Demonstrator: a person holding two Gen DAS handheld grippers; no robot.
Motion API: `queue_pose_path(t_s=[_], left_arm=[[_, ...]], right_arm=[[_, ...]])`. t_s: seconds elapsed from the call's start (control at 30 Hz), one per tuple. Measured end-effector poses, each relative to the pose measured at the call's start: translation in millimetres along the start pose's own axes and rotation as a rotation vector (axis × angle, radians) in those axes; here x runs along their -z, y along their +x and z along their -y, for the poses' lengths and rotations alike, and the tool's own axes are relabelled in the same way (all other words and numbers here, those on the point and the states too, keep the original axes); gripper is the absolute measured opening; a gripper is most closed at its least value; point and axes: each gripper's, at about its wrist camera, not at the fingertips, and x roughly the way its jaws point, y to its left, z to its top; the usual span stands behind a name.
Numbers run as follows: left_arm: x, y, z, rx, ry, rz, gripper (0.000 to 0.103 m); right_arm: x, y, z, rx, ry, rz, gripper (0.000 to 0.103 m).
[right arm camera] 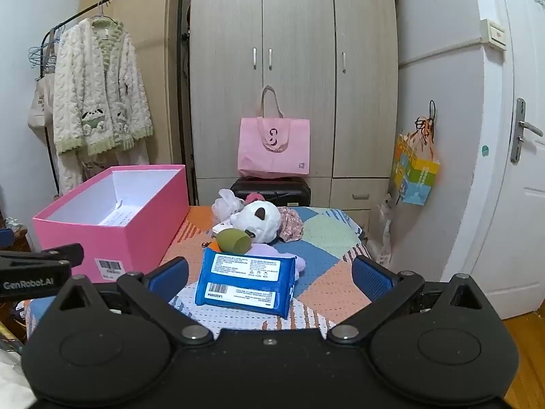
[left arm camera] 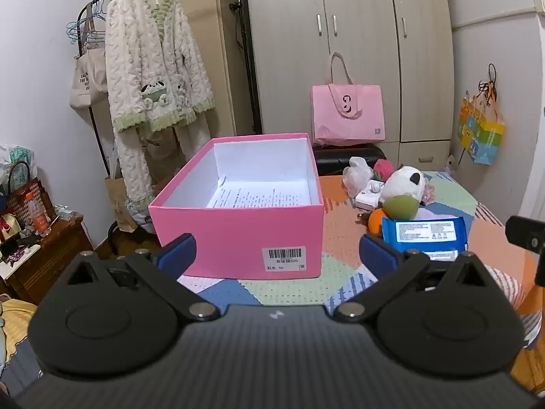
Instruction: Organize soft objects
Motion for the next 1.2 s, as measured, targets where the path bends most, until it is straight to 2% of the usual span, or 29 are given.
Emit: queue_pose_path(t_s=[0.23, 0.63, 0.93, 1.2], left_arm=[[4.1, 6.0, 6.1, -0.028, 0.012, -0.006, 0.103], [4.9, 7.4, -9.3, -0.046, 0.004, 0.001, 0.103], [6.9, 12.3, -12.7, -0.021, 0.029, -0.015, 0.103], [5.6, 10.5, -16.2, 0.010, -0.005, -0.049, 0.103]], right_arm=[[0.4, -1.4, 0.0, 0.004, -0.006, 0.005, 0.103], [2.7, -3.7, 2.6, 0.020, 0.004, -0.005, 0.103], [6.1, -1.9, 2.7, 0.015, 0.015, -0.018, 0.103], [9.0, -1.0, 2.6, 0.004, 0.018, -0.036, 0.103]])
